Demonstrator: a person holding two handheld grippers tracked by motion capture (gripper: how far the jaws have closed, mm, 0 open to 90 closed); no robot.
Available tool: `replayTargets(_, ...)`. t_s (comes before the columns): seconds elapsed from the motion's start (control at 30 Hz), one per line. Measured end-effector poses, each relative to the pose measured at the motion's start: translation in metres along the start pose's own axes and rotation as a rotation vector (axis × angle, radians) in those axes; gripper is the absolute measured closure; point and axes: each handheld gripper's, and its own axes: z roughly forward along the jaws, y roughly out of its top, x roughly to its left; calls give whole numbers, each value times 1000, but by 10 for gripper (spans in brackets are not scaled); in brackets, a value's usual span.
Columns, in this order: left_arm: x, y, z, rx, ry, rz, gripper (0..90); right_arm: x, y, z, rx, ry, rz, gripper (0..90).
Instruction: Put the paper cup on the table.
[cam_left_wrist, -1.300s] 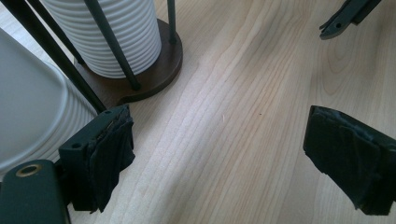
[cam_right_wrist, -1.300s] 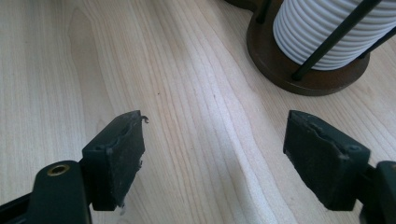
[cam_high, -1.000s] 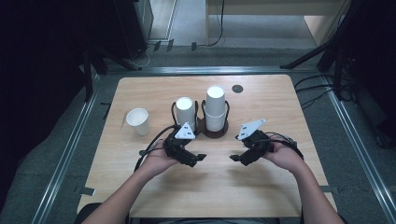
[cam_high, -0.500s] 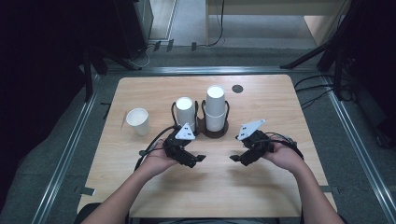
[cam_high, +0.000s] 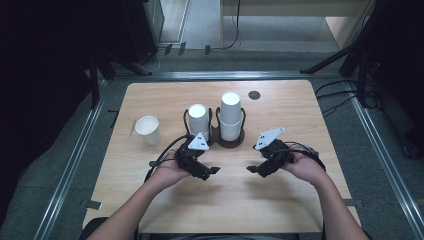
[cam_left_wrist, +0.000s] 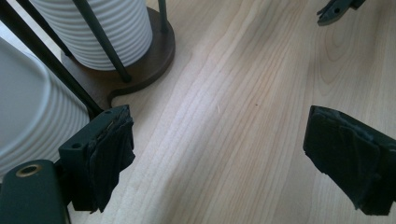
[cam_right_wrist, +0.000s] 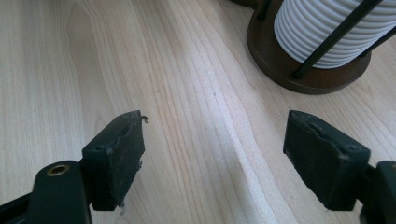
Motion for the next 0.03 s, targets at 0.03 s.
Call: replayTargets(0.03, 0, -1, 1, 12, 0, 3, 89, 0, 0, 0, 2, 1, 1, 207)
